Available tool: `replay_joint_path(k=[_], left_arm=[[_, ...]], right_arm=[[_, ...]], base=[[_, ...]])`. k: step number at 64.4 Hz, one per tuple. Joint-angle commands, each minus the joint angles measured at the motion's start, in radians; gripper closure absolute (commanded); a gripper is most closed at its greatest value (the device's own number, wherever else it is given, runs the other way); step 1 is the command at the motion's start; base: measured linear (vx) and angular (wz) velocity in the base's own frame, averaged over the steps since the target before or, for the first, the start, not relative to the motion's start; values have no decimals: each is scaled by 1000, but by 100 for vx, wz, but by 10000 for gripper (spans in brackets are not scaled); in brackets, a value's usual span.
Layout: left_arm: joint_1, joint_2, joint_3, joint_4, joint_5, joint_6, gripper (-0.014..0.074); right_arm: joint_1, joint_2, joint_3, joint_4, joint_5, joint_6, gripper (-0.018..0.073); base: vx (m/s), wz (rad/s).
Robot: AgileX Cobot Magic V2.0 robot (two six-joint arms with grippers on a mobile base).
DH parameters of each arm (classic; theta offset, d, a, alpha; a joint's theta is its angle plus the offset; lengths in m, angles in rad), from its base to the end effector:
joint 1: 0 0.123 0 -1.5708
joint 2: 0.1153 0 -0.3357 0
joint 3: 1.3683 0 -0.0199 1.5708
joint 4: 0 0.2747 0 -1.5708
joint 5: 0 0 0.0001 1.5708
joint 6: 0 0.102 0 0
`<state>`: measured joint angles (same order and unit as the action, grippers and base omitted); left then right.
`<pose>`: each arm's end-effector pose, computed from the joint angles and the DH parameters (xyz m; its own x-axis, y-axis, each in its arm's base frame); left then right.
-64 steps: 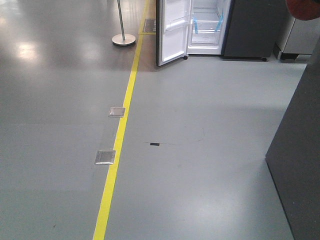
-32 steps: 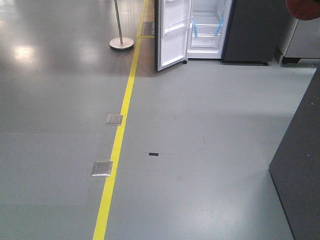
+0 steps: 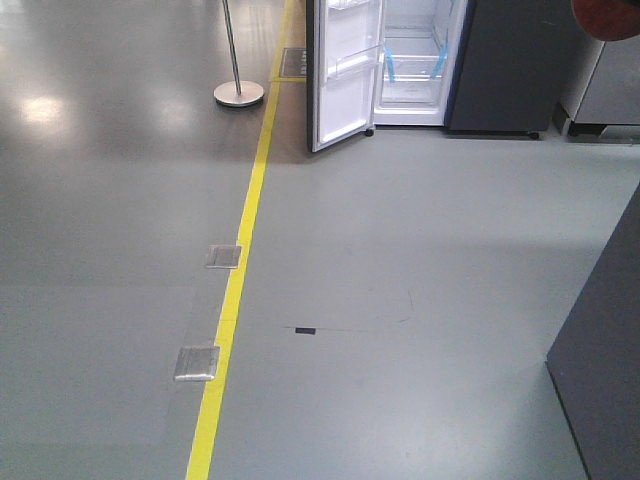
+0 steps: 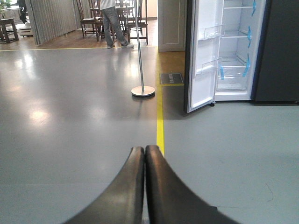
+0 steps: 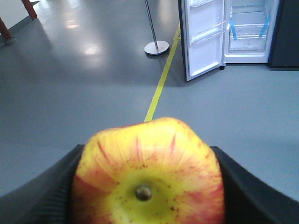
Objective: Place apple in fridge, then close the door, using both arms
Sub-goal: 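Drive toward the open refrigerator along the yellow floor line, then drive closer to the open refrigerator door, apple in right gripper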
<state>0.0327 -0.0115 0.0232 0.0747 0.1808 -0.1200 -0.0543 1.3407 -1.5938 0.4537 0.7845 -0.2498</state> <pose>0.0399 0.0027 0.1876 -0.1023 -0.0499 -0.9935 -0.0508 0.9977 -0.0448 0.3047 0.0151 0.5299 -0.3985 0.1001 -0.9117 -0.2021 0.9600 0.1938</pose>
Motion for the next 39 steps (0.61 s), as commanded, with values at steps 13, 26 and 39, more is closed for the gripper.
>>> replay_joint_path(k=[13,26,39], left_arm=[[-4,-15,-16,-1,-68,-6,602],[-4,-15,-16,-1,-68,-6,602],[-4,-15,-16,-1,-68,-6,602]], right_arm=[[-5,-28,-33,22,-73,-7,400],[-5,-28,-33,22,-73,-7,400],[-5,-28,-33,22,-73,-7,400]], base=[[17,-3],[17,-3],[15,-3]])
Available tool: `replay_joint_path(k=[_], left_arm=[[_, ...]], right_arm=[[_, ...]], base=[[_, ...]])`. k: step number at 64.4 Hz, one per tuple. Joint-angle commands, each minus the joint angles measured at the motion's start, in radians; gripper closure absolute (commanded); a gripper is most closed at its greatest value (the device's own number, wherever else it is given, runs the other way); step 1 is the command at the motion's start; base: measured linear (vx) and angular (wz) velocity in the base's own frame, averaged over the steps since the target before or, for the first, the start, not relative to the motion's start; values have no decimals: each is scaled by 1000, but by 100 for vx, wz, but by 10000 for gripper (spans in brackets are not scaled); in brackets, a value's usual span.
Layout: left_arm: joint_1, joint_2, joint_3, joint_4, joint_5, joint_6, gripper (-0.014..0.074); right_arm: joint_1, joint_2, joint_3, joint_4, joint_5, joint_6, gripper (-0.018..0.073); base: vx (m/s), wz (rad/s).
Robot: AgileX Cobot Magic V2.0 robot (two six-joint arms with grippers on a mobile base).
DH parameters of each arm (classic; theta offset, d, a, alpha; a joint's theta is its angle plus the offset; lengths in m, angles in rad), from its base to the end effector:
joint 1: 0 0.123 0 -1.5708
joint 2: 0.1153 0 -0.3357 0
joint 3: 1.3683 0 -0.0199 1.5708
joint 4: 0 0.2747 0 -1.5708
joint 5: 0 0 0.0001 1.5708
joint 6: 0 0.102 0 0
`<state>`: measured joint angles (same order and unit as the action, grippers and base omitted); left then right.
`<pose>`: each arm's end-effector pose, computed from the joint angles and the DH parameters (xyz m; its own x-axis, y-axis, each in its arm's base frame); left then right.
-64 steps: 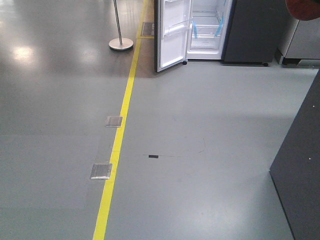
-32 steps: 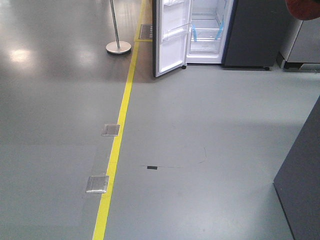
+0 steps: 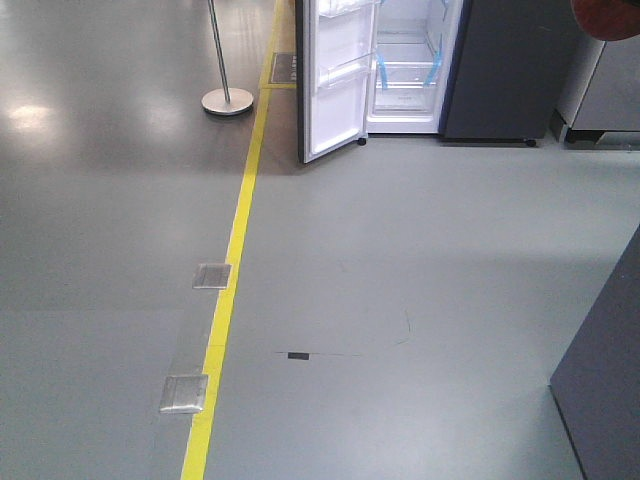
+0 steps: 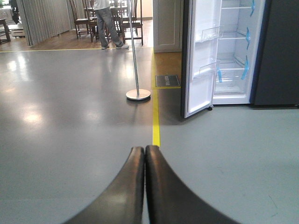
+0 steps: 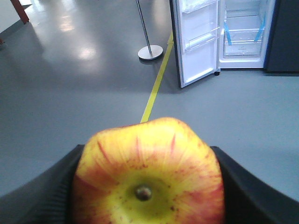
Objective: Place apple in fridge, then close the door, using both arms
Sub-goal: 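Drive closer to the open refrigerator door, apple in right gripper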
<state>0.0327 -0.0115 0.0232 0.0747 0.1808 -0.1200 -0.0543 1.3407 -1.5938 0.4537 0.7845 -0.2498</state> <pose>0.0399 0.0027 0.1876 -0.1023 -0.0499 -0.9935 -0.0508 0.9977 -0.0448 0.3047 0.0151 0.5299 -0.3985 0.1001 -0.9117 -0.2021 0.9600 0.1938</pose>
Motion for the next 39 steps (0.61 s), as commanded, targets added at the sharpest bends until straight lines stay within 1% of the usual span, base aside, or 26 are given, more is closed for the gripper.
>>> replay_joint_path(k=[1,39], left_arm=[[-4,-15,-16,-1,-68,-6,602],[-4,-15,-16,-1,-68,-6,602]], right_arm=[[-5,-28,-33,22,-73,-7,400],[-5,-28,-33,22,-73,-7,400]], base=[[15,-3],[14,-1]])
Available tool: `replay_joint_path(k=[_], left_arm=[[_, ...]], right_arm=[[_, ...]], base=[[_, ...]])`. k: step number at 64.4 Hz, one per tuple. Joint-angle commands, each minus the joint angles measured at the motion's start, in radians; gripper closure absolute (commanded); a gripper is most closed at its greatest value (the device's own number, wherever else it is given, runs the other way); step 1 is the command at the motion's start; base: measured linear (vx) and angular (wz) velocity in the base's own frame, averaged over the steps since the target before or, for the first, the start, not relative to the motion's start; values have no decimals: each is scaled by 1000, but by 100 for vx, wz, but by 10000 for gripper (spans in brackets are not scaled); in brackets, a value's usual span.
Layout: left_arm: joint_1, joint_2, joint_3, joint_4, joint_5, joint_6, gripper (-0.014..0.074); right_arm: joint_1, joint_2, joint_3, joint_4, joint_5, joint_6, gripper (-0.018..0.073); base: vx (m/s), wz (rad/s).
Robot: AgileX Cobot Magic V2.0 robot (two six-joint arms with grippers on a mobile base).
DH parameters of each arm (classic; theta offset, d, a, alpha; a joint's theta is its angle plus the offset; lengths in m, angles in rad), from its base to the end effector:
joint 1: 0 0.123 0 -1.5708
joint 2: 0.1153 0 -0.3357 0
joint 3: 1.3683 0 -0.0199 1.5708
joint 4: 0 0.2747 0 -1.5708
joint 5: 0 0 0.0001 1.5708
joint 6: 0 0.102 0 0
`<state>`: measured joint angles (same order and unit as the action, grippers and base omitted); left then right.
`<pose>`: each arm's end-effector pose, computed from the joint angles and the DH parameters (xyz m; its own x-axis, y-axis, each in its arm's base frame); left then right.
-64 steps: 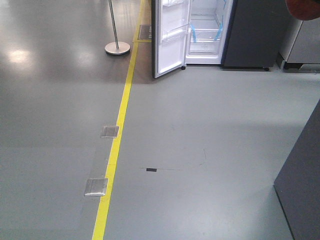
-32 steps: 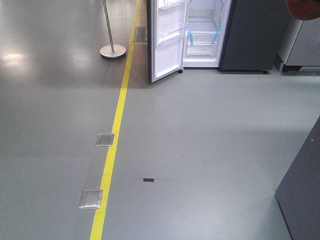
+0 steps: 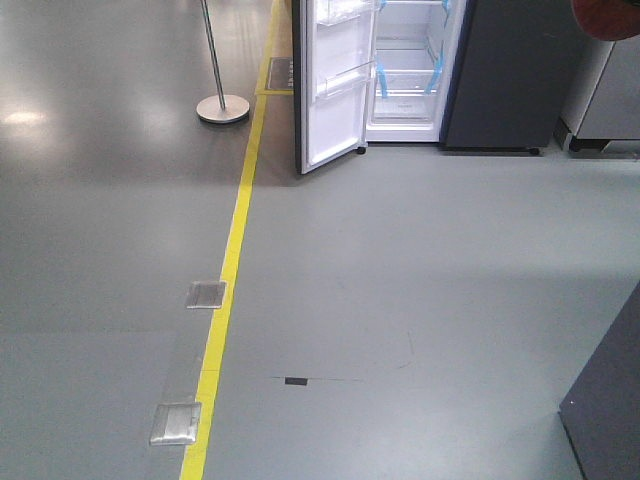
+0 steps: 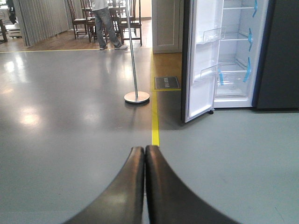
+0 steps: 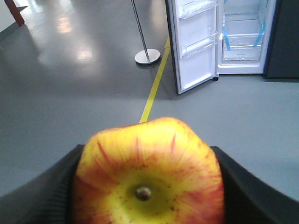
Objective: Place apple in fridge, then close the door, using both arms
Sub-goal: 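Drive closer to the open refrigerator door, apple in right gripper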
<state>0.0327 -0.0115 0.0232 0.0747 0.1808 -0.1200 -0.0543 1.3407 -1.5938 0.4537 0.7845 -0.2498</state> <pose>0.0399 0.0027 0.1876 -0.1023 -0.0499 -0.9935 -0.0508 0.9977 -0.0448 0.3047 0.0151 0.5299 -0.3985 0.1001 -0.9117 -0.2021 0.9600 0.1938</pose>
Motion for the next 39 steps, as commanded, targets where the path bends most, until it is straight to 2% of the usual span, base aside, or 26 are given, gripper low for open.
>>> replay_joint_path(k=[1,39], left_arm=[[-4,-15,-16,-1,-68,-6,602],[-4,-15,-16,-1,-68,-6,602]], right_arm=[[-5,-28,-33,22,-73,-7,400],[-5,-28,-33,22,-73,-7,400]], base=[[14,-2],[15,-3]])
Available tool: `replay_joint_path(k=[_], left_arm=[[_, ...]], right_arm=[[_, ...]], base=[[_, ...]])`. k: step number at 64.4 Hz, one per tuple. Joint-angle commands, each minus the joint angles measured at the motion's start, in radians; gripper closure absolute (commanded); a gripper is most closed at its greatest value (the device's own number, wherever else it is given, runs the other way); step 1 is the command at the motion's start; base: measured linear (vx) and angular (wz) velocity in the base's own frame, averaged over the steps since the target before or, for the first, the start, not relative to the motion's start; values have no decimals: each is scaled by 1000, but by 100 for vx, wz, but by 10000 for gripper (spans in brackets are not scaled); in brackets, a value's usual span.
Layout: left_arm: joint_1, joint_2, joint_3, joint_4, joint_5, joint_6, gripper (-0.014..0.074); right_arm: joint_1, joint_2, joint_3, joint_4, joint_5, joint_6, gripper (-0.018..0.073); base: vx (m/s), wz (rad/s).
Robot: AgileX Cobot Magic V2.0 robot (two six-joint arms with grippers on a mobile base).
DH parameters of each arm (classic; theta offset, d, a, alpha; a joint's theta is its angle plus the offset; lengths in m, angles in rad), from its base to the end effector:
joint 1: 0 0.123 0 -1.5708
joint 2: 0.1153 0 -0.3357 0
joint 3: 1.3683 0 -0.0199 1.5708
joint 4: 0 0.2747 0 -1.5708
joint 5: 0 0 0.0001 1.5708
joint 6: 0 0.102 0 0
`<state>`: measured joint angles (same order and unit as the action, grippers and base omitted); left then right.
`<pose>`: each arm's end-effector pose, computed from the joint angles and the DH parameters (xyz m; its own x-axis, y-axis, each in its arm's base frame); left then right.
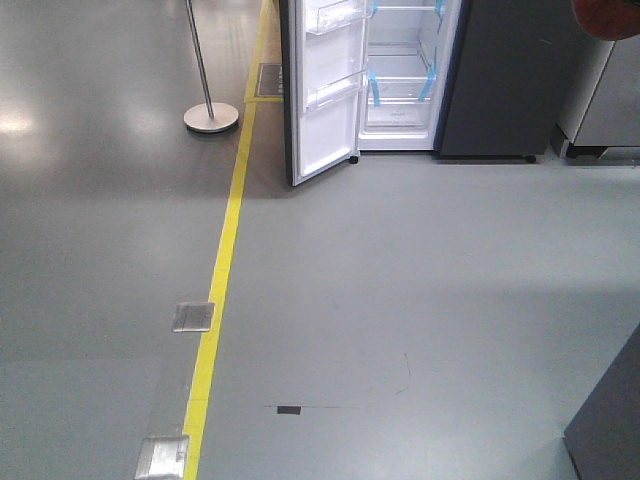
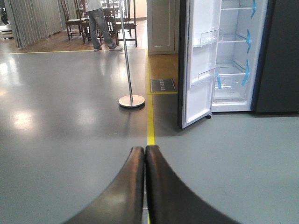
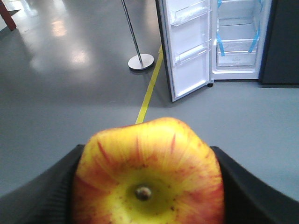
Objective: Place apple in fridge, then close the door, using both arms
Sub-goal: 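Drive closer to the open refrigerator door, apple in right gripper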
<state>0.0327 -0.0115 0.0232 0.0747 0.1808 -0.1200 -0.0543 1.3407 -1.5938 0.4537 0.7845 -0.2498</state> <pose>0.0399 0.0027 0.1876 -0.1023 -0.0499 -0.9935 -0.0508 0.9977 -0.0448 0.3047 0.0151 0.5299 -0.3985 0.1001 -0.9117 -0.2021 0.9600 0.1938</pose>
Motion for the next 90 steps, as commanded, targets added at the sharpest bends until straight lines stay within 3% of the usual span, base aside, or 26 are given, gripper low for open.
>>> replay_joint_path(k=[1,90], left_arm=[[-4,-15,-16,-1,-68,-6,602],[-4,-15,-16,-1,-68,-6,602]], right_arm=[[-5,-28,-33,22,-73,-7,400],[-5,-28,-33,22,-73,-7,400]], base=[[16,-3],[21,-2]])
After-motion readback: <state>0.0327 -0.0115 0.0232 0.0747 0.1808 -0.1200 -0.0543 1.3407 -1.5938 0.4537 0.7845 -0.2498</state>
